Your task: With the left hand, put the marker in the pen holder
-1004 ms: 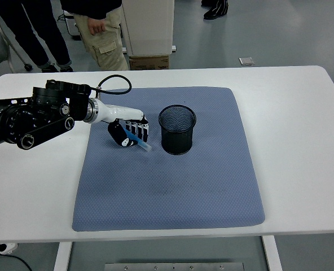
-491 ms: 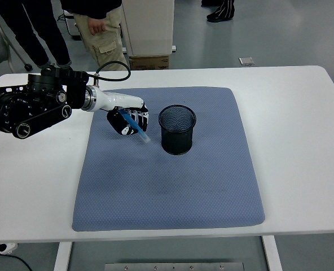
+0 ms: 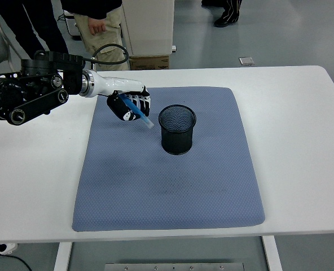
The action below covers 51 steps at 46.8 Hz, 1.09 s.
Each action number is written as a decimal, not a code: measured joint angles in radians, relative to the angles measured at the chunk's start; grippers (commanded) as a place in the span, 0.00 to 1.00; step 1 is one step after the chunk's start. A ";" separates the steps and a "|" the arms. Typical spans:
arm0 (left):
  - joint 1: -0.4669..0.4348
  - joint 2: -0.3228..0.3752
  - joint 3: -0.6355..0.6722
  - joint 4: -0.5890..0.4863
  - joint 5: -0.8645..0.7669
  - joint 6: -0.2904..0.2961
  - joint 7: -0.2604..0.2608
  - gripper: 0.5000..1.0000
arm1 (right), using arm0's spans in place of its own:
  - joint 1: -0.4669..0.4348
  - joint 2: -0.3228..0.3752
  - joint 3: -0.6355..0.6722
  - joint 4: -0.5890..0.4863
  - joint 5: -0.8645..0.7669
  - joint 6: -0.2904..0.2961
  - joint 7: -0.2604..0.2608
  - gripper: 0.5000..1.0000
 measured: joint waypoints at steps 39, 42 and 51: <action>-0.039 -0.029 -0.029 -0.003 -0.268 -0.013 0.011 0.00 | 0.000 0.000 0.000 0.000 0.000 0.000 0.000 1.00; -0.038 -0.036 -0.030 -0.003 -0.308 -0.010 0.012 0.00 | 0.000 0.000 0.000 0.000 0.000 0.000 0.000 1.00; -0.034 -0.071 -0.031 -0.006 -0.415 -0.006 0.014 0.00 | 0.000 0.000 0.000 0.000 0.000 0.000 0.000 1.00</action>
